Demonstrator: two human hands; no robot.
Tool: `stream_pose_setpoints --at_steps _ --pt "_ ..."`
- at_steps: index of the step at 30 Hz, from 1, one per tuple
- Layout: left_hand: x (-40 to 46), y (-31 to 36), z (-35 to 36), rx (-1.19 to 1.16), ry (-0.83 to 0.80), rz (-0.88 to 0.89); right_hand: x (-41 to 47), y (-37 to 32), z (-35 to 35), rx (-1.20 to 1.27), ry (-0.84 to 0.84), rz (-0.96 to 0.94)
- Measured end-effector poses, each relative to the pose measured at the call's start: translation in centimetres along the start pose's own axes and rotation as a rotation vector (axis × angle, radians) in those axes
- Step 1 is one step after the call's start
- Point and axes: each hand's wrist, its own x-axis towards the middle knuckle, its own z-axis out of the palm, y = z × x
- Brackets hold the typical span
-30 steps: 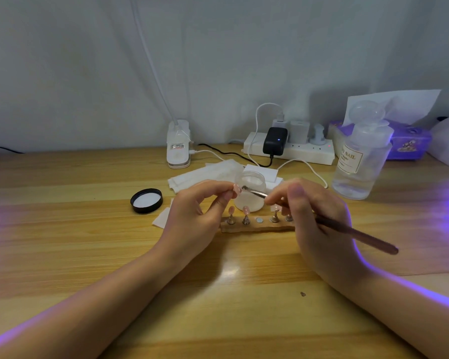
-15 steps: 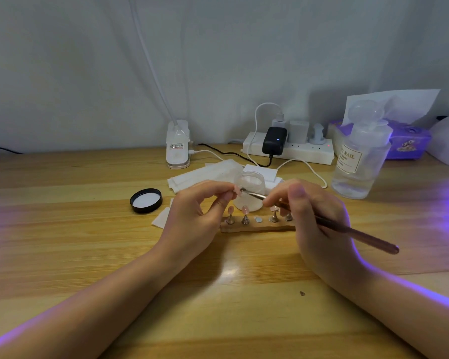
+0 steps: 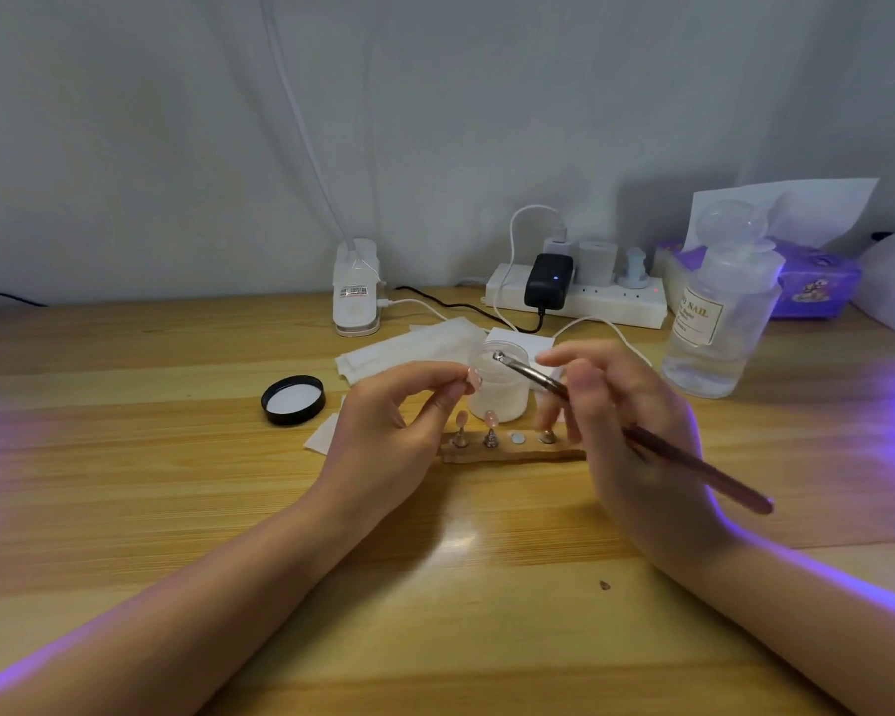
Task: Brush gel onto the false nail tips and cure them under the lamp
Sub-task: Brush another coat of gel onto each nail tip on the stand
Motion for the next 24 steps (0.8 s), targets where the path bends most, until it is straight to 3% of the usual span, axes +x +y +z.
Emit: stream_pose_setpoints --at_steps 6,16,24 --pt "0.09 -0.09 0.07 0.007 -0.001 0.013 -0.03 -0.38 0.29 -0.216 -0.048 -0.096" --pt "0.04 -0.13 0.03 0.006 0.005 0.011 -0.25 0.02 0.16 -0.129 0.016 -0.104" --pt "0.06 -0.22 0.06 0.024 0.011 0.022 -0.08 -0.01 0.30 -0.231 -0.054 -0.144"
